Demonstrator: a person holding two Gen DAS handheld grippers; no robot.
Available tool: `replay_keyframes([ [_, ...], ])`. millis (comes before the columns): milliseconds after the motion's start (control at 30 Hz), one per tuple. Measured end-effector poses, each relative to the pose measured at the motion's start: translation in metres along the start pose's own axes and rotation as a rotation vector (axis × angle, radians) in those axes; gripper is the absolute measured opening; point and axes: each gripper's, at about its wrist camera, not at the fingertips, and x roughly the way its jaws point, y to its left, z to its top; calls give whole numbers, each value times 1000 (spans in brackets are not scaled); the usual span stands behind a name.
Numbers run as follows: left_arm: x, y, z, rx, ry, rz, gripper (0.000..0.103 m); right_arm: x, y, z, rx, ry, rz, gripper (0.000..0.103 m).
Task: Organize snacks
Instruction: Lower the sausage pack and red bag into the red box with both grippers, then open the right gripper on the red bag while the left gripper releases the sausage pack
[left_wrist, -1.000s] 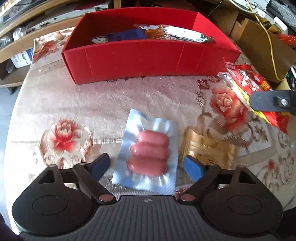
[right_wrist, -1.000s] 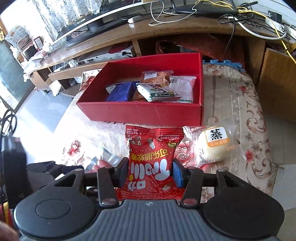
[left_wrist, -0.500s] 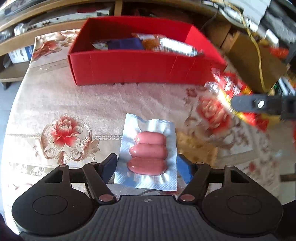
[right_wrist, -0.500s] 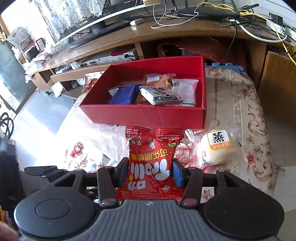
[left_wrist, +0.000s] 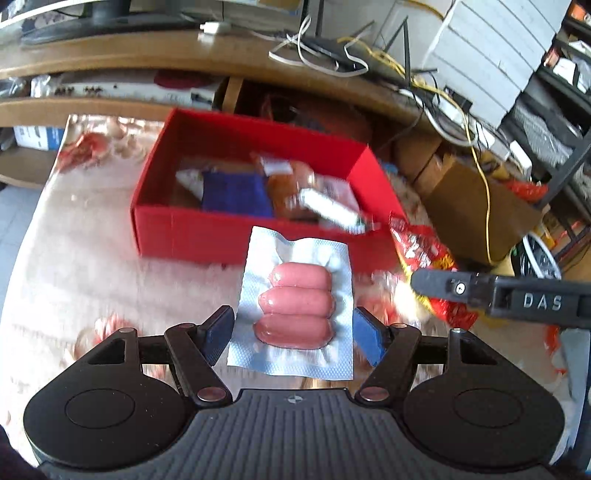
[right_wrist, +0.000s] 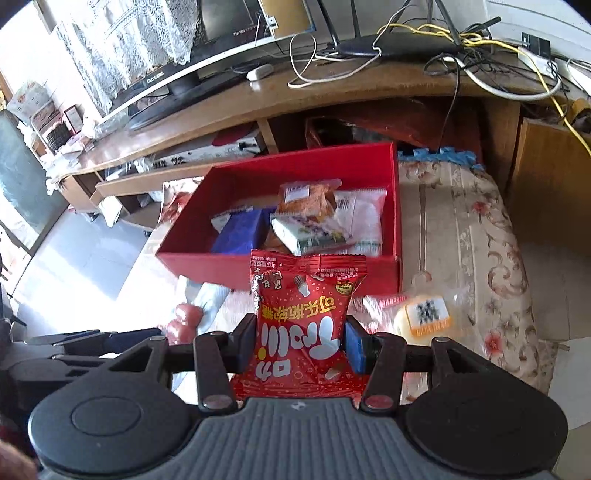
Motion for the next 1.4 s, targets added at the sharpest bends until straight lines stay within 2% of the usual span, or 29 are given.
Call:
replay_keyframes([
  [300,33,8,42,-21,-21,8,75,32,6,41,15,-9,-22,49],
  [500,59,15,65,-17,-21,49,75,62,-1,67,39,4,-46,49],
  [867,96,31,82,-48,10,105,75,110,-13,89,56,38,-78,49],
  [1067,102,32,85,-33,2,149,75,125,-14,95,52,43,-90,49],
  [1200,100,35,85,-57,4,139,78,126,-13,95,49,41,-98,50],
  [1400,86,32,89,-58,-35,136,84,112,-13,99,54,5,-101,58],
])
